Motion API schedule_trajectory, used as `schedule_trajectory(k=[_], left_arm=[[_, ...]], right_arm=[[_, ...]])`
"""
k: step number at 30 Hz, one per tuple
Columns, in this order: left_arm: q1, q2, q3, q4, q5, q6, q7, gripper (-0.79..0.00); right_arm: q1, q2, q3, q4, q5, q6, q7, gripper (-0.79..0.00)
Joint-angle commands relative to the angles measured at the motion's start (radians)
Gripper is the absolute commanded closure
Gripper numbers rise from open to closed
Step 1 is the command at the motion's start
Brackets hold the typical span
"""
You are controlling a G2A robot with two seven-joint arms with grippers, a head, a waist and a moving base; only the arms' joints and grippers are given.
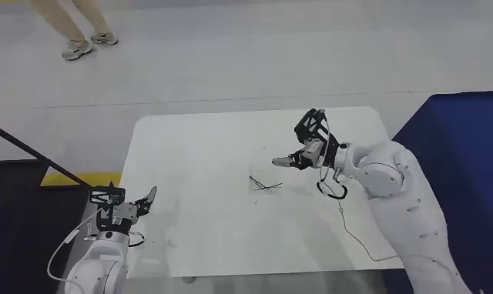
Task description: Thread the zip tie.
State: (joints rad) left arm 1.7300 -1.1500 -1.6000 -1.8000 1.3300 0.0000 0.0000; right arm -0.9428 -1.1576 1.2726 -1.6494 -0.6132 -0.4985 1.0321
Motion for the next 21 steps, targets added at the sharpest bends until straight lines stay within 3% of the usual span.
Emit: schedule_trajectory(k=[1,5,7,15,17,18,21], left_arm=[[0.0,0.0,0.0,0.0,0.0,0.0,0.0,-0.785],[0.0,0.0,0.0,0.0,0.0,0.0,0.0,-0.785],[0.0,0.0,0.0,0.0,0.0,0.0,0.0,-0.785],[0.0,0.0,0.0,0.0,0.0,0.0,0.0,-0.785],[0.0,0.0,0.0,0.0,0.0,0.0,0.0,-0.785],[0.0,0.0,0.0,0.0,0.0,0.0,0.0,-0.785],[0.0,0.0,0.0,0.0,0.0,0.0,0.0,-0.785]], right_arm=[[0.166,-0.02,-0.12,0.099,0.112,0.103,0.289,-0.785],[0.38,-0.068,-0.29,0.318,0.257,0.139,0.395,-0.785],[0.456,-0.086,-0.369,0.401,0.247,0.144,0.433,-0.785],[0.456,-0.086,-0.369,0.401,0.247,0.144,0.433,-0.785],[0.422,-0.092,-0.461,0.348,0.392,0.133,0.424,-0.785],[0.468,-0.084,-0.504,0.374,0.339,0.157,0.447,-0.785],[0.557,-0.093,-0.592,0.462,0.453,0.214,0.504,-0.785]])
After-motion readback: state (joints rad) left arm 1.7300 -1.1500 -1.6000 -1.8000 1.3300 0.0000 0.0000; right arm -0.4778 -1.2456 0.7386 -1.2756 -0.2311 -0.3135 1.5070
